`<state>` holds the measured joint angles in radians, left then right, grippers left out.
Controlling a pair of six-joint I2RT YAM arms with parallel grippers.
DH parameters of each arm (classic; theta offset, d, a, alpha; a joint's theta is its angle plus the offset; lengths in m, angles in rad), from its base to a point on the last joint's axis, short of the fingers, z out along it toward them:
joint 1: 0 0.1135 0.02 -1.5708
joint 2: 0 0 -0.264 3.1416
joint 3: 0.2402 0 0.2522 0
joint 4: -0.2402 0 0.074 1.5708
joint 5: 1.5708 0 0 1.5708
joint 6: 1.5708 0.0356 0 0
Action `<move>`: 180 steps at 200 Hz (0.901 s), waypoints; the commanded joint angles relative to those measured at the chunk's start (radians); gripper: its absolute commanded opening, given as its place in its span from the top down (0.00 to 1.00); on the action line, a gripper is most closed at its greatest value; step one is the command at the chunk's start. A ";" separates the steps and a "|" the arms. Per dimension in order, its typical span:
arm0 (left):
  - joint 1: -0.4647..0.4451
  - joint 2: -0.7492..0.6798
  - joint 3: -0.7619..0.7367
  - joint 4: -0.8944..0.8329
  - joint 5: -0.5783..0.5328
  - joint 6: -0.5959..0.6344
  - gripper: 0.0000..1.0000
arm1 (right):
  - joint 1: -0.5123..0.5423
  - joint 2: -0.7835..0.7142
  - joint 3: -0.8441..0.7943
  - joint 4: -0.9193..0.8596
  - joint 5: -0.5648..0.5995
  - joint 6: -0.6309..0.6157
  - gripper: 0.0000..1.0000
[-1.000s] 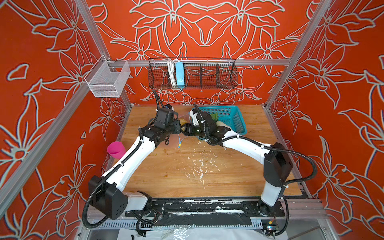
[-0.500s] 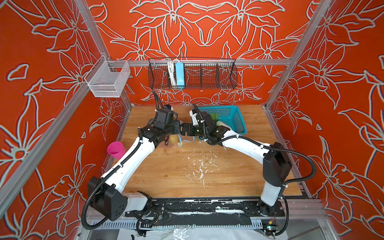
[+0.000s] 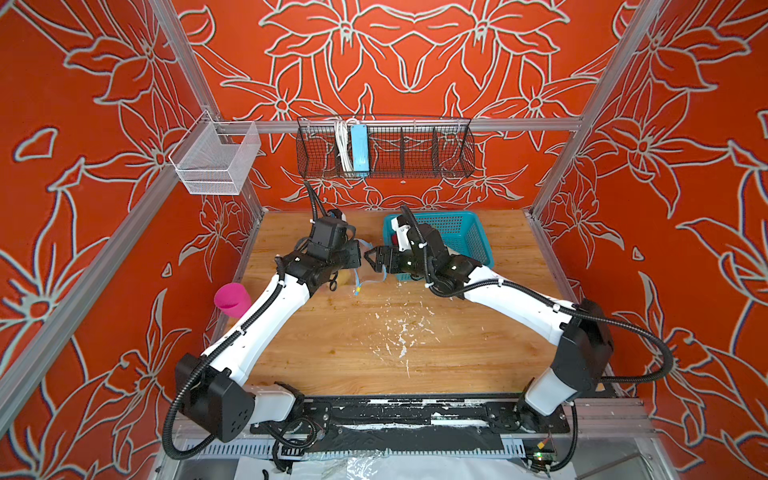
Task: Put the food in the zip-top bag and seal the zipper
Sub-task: 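Move the right gripper back over the basket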
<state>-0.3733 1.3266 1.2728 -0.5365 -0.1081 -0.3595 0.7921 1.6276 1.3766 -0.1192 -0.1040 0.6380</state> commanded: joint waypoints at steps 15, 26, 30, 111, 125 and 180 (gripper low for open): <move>-0.001 -0.015 -0.009 0.008 -0.028 0.005 1.00 | 0.000 -0.044 -0.006 -0.095 0.110 -0.064 0.02; -0.001 -0.013 -0.009 0.007 -0.032 0.006 1.00 | -0.005 -0.045 -0.001 -0.113 0.120 -0.064 0.02; -0.001 -0.012 -0.008 0.007 -0.035 0.004 1.00 | -0.006 -0.044 -0.001 -0.119 0.124 -0.063 0.02; 0.002 -0.030 -0.012 0.010 -0.067 0.006 1.00 | -0.074 0.016 0.064 -0.255 0.141 -0.035 0.02; 0.002 -0.036 -0.016 0.015 -0.065 0.007 1.00 | -0.090 0.025 0.064 -0.260 0.141 -0.037 0.02; 0.002 -0.041 -0.018 0.019 -0.059 0.014 1.00 | -0.153 0.090 0.120 -0.305 0.123 -0.060 0.02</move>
<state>-0.3729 1.3079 1.2629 -0.5354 -0.1566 -0.3576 0.6601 1.6814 1.4384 -0.3824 0.0154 0.5976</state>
